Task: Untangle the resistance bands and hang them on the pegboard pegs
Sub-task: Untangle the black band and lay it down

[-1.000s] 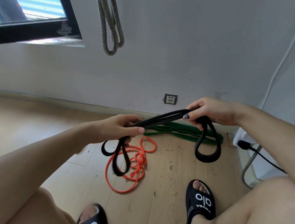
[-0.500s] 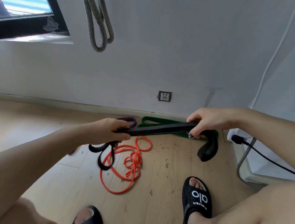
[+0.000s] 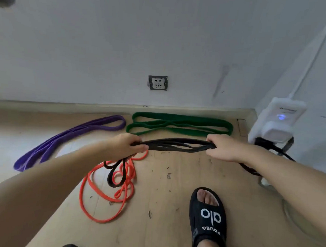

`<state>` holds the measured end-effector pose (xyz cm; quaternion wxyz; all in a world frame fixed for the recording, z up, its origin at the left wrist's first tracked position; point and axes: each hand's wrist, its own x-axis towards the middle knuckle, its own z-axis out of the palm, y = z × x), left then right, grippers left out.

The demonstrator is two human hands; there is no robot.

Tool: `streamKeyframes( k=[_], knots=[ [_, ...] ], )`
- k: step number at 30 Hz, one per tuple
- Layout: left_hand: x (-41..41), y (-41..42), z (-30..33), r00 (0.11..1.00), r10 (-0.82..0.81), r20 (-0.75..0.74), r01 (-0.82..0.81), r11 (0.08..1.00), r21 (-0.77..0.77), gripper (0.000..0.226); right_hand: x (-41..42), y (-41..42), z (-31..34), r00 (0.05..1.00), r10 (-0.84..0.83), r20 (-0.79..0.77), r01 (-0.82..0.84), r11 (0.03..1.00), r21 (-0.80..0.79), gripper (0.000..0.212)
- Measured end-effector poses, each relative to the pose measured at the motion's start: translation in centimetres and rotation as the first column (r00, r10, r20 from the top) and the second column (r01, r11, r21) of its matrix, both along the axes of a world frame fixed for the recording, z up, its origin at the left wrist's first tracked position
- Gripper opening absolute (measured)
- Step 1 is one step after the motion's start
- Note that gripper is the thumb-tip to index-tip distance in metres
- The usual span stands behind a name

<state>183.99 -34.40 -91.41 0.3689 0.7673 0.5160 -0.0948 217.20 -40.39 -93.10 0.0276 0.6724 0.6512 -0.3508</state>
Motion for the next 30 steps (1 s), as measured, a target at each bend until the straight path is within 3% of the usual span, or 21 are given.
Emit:
streamKeyframes(
  k=[6, 12, 20, 26, 30],
  knots=[
    [5.0, 3.4, -11.2, 0.983, -0.107, -0.151, 0.113, 0.993, 0.03, 0.027, 3.2, 3.2, -11.5, 0.984, -0.153, 0.09, 0.158, 0.986, -0.053, 0.019],
    [9.2, 5.7, -17.8, 1.0, -0.004, -0.022, 0.007, 0.995, 0.096, 0.012, 6.4, 5.9, -17.6, 0.946, -0.24, 0.219, 0.249, 0.968, -0.014, 0.027],
    [10.7, 5.2, -20.1, 0.949, -0.115, -0.293, 0.219, 0.91, 0.351, 0.048, 7.9, 6.0, -18.6, 0.929, -0.105, 0.356, 0.048, 0.985, 0.166, 0.023],
    [10.2, 4.2, -20.1, 0.917, -0.124, -0.379, 0.277, 0.88, 0.384, 0.083, 7.9, 5.4, -18.4, 0.947, -0.165, 0.276, 0.126, 0.98, 0.152, 0.043],
    [9.3, 3.7, -19.6, 0.876, -0.149, -0.458, 0.318, 0.893, 0.318, 0.098, 8.4, 5.0, -18.1, 0.954, -0.119, 0.274, 0.094, 0.99, 0.104, 0.061]
  ],
)
